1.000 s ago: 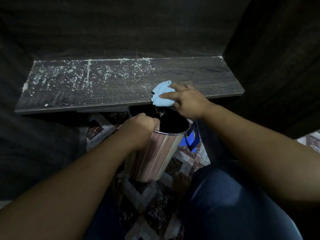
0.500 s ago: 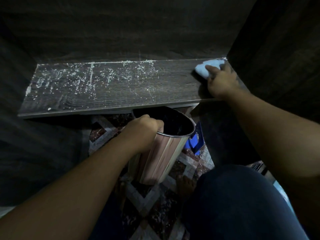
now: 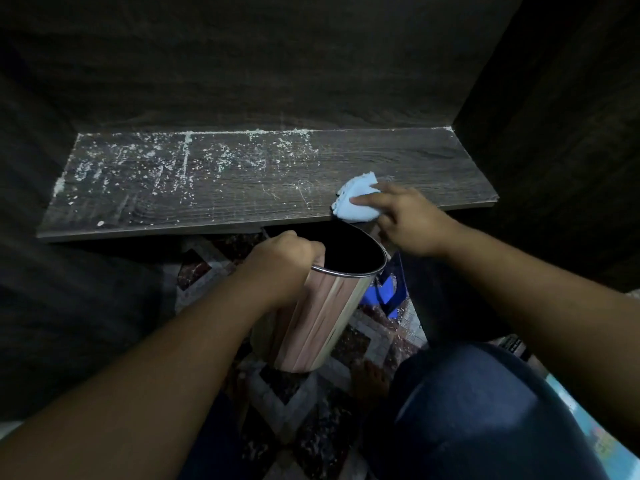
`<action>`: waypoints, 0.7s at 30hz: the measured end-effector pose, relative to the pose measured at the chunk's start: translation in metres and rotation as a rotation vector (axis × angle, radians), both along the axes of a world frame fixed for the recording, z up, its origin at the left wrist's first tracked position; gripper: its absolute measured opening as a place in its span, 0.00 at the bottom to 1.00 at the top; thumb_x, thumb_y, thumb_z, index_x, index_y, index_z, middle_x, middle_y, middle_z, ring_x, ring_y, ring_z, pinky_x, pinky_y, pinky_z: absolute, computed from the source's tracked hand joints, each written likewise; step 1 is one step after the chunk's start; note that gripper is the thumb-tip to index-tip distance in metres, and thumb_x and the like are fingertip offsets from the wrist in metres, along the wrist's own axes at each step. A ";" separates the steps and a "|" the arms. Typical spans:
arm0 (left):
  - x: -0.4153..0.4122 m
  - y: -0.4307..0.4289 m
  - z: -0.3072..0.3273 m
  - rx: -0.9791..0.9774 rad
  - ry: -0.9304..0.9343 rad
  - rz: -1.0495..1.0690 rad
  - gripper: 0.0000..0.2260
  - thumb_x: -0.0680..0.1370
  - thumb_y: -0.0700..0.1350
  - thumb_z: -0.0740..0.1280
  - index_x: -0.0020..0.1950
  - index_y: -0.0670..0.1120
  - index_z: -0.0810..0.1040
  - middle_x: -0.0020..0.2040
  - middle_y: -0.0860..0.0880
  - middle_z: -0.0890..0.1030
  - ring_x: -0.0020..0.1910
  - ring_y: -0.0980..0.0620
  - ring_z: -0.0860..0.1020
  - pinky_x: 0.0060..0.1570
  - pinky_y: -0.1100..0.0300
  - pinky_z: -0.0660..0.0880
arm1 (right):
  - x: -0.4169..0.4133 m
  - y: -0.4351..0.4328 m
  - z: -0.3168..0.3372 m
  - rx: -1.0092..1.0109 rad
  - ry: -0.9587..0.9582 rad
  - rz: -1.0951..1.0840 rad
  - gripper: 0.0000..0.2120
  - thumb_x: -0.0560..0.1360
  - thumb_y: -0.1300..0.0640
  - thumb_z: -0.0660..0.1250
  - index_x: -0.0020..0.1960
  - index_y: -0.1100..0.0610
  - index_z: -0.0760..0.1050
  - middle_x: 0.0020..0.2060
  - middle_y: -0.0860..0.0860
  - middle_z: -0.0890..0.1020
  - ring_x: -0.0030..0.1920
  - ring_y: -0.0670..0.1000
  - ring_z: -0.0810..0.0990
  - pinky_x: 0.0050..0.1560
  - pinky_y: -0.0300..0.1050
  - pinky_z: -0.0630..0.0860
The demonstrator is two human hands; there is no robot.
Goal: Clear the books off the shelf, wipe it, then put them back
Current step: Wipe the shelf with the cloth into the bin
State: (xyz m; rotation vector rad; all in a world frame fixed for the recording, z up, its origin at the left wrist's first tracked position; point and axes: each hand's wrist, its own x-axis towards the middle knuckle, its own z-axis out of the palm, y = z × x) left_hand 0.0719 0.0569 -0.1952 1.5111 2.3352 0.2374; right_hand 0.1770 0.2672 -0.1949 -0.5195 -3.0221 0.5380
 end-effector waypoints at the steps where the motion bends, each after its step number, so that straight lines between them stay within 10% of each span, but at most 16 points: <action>1: 0.000 0.000 0.000 0.003 -0.006 0.001 0.11 0.73 0.39 0.64 0.52 0.52 0.76 0.47 0.49 0.72 0.47 0.49 0.75 0.49 0.59 0.73 | -0.001 0.004 0.007 -0.114 0.041 -0.049 0.22 0.78 0.64 0.59 0.69 0.48 0.72 0.71 0.56 0.69 0.69 0.56 0.70 0.70 0.48 0.63; 6: -0.002 0.004 -0.002 -0.004 -0.033 0.027 0.13 0.72 0.37 0.64 0.51 0.52 0.76 0.47 0.49 0.71 0.46 0.46 0.76 0.47 0.59 0.73 | -0.023 0.051 0.022 0.011 0.297 -0.412 0.22 0.78 0.61 0.59 0.70 0.48 0.71 0.70 0.57 0.68 0.70 0.57 0.66 0.72 0.48 0.60; 11: -0.007 0.008 -0.007 0.017 -0.041 0.007 0.12 0.69 0.37 0.62 0.46 0.53 0.73 0.42 0.50 0.72 0.45 0.44 0.77 0.45 0.49 0.78 | -0.057 0.087 0.011 0.131 0.065 -0.715 0.25 0.80 0.49 0.57 0.76 0.44 0.58 0.76 0.56 0.56 0.73 0.61 0.57 0.72 0.59 0.59; 21: -0.015 0.016 -0.017 0.040 -0.039 0.033 0.12 0.74 0.37 0.66 0.52 0.52 0.77 0.46 0.49 0.72 0.45 0.49 0.74 0.41 0.60 0.66 | -0.123 0.044 -0.006 0.132 -0.139 -0.610 0.26 0.80 0.44 0.52 0.76 0.47 0.55 0.76 0.59 0.54 0.72 0.65 0.56 0.69 0.62 0.54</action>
